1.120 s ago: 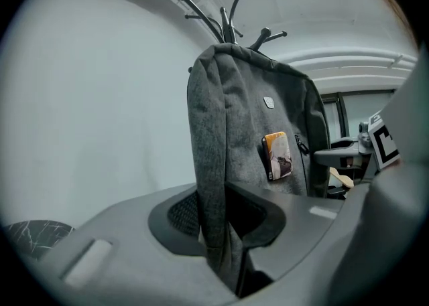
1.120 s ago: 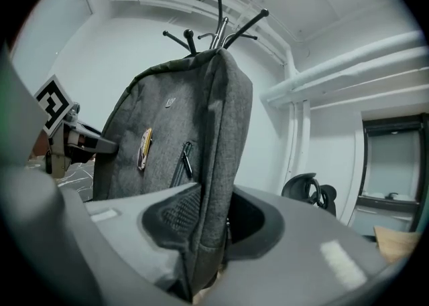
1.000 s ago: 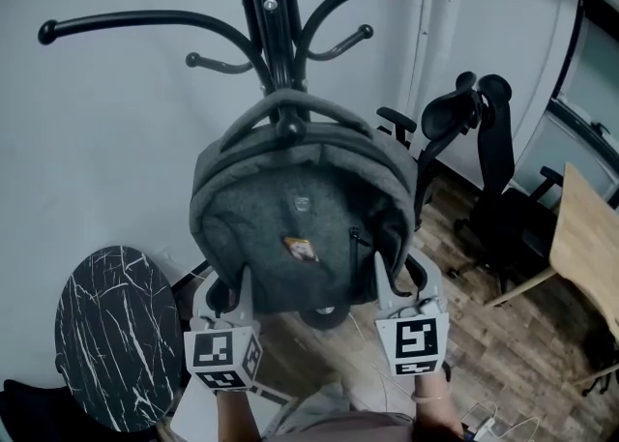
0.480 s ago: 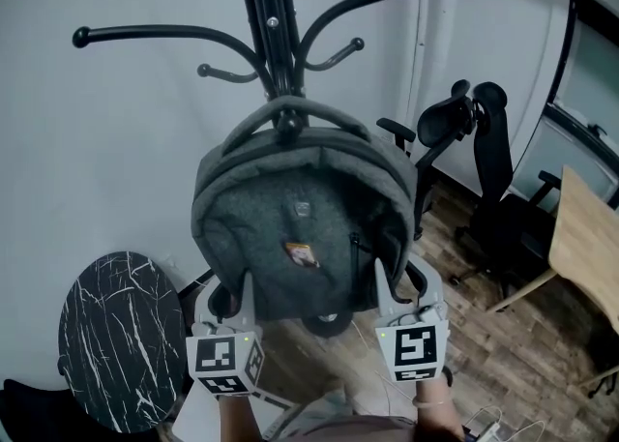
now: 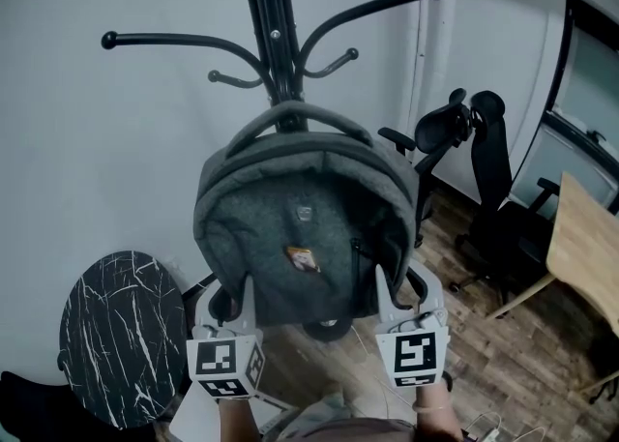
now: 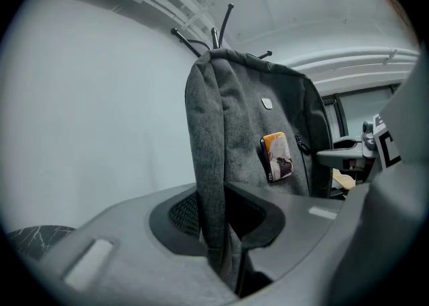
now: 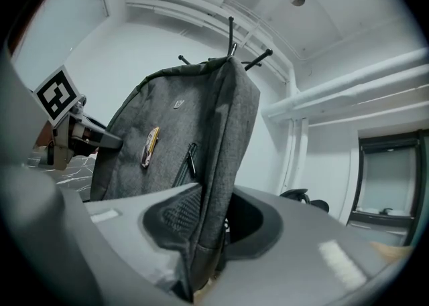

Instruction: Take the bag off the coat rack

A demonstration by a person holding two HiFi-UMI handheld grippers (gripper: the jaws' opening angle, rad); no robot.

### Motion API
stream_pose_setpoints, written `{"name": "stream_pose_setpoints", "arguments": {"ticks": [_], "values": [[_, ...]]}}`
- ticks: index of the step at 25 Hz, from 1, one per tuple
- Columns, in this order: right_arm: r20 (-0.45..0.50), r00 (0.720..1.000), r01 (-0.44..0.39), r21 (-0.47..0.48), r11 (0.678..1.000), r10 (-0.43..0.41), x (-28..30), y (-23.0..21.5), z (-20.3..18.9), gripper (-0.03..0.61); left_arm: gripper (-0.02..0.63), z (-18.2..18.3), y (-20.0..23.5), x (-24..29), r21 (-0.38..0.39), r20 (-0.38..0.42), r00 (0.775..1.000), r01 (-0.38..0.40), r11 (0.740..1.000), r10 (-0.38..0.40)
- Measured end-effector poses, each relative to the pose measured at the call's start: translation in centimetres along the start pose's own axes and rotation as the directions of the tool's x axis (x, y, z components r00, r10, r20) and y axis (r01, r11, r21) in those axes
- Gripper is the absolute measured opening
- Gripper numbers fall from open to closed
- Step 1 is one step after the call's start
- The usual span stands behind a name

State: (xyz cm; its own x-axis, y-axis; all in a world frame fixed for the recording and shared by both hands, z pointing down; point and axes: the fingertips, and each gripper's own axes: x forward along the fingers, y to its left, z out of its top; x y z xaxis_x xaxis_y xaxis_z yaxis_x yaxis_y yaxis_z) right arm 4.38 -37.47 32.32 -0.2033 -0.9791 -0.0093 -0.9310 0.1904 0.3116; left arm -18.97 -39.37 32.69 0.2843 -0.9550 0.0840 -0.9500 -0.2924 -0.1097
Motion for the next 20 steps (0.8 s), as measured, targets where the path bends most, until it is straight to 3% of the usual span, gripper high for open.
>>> {"name": "stream_pose_setpoints", "arguments": {"ticks": [20], "values": [[0.028,0.998,-0.06,0.055,0.997,0.058,-7.7,1.0,-0.1,0.095,0.077,-0.3,-3.1,-8.4,0.003,0.017,0.999,-0.045,0.999,0.045]]}}
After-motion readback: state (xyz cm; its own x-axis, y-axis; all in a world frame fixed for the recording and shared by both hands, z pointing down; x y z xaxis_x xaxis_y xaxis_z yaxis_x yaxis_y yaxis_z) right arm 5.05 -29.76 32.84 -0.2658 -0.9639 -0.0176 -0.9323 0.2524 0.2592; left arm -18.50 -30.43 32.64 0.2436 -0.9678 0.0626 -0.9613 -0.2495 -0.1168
